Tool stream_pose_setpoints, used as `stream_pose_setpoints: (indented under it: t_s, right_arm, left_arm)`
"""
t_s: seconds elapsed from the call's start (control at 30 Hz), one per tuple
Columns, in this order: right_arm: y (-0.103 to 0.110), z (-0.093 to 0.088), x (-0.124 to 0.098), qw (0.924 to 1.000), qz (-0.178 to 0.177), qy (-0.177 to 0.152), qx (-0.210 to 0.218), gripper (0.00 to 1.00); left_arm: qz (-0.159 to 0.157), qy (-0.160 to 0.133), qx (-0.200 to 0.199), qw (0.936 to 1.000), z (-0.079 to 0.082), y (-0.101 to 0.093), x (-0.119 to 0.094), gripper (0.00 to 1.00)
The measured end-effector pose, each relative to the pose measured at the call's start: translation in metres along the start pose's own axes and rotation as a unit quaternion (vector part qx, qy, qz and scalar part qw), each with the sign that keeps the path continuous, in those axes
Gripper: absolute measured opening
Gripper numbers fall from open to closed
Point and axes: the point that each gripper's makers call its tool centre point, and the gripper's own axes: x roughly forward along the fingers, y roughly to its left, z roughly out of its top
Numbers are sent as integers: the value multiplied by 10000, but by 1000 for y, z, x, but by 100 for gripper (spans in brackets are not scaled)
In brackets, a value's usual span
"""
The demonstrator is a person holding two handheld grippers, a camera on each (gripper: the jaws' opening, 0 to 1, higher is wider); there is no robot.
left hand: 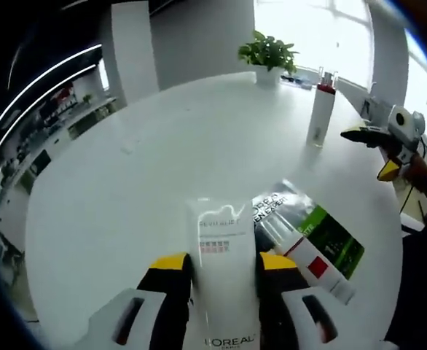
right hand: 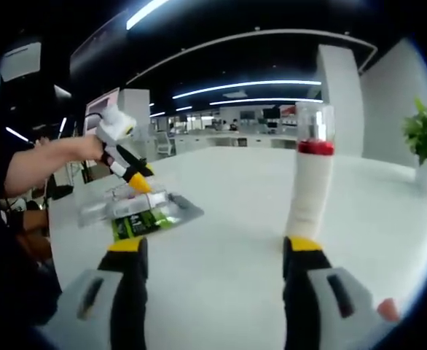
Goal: Arrange the skincare products in the storage area until every visible bottle or jar stands upright without overlapping.
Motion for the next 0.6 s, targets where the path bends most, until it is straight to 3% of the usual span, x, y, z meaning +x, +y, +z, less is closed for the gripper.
stream_pose_setpoints:
  t_s: [0.3,0.6]
  right_arm:
    - [5,1,0,10000,10,19,-51,76]
    - [8,2,1,9999,18,61,-79,76]
  left_arm:
    - [-8,-305,-18,9995,9,1,-11,35]
    - [-45,-824,-195,9964,23,4,-30,35]
